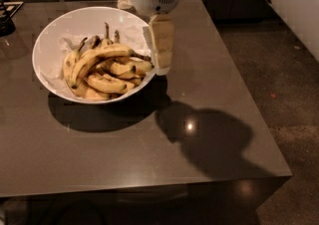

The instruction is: Pick banana from white bowl

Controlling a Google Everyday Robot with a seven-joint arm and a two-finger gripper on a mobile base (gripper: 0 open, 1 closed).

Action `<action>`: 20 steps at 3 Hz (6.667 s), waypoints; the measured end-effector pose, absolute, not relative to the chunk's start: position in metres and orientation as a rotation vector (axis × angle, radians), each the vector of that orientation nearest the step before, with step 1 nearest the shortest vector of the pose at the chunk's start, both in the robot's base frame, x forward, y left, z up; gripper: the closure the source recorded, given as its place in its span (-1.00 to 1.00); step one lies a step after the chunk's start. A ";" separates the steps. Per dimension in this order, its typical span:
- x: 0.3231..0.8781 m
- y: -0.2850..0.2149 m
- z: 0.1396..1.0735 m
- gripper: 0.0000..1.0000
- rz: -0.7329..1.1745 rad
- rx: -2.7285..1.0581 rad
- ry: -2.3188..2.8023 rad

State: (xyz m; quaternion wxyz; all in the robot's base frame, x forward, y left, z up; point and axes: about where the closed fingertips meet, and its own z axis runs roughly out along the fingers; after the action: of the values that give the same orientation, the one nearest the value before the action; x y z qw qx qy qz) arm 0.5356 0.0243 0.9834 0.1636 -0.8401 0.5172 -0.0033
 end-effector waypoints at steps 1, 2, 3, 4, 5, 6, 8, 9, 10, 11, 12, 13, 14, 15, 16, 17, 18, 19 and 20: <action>0.535 0.030 0.983 -1.00 -0.011 -2.374 1.473; 0.548 0.036 0.976 -1.00 -0.038 -2.383 1.489; 0.562 0.058 0.968 -0.72 -0.041 -2.421 1.473; 0.572 0.073 0.959 -0.58 -0.031 -2.448 1.468; 0.580 0.087 0.952 -0.46 -0.020 -2.484 1.444; 0.588 0.098 0.944 -0.22 -0.010 -2.517 1.421; 0.597 0.113 0.926 -0.12 0.012 -2.572 1.389; 0.599 0.117 0.917 -0.10 0.029 -2.589 1.382; 0.599 0.117 0.917 0.26 0.029 -2.589 1.382; 0.599 0.117 0.917 0.75 0.029 -2.589 1.382; 0.601 0.121 0.921 1.00 0.031 -2.554 1.367; 0.580 0.113 0.941 1.00 0.066 -2.484 1.304; 0.548 0.094 0.966 1.00 0.121 -2.419 1.297; 0.521 0.080 0.981 1.00 0.183 -2.372 1.283; 0.497 0.068 0.990 1.00 0.240 -2.328 1.253; 0.478 0.053 0.996 1.00 0.274 -2.275 1.237; 0.465 0.039 1.000 1.00 0.283 -2.229 1.235; 0.459 0.027 1.005 1.00 0.276 -2.198 1.232; 0.450 0.016 1.009 1.00 0.262 -2.167 1.234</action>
Offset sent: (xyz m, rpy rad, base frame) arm 0.0252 0.0296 -0.0163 -0.0669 -0.0037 0.0027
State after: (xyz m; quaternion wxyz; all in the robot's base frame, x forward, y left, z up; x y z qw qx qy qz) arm 0.4500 0.0157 1.0087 0.3118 -0.8212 0.4675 0.0992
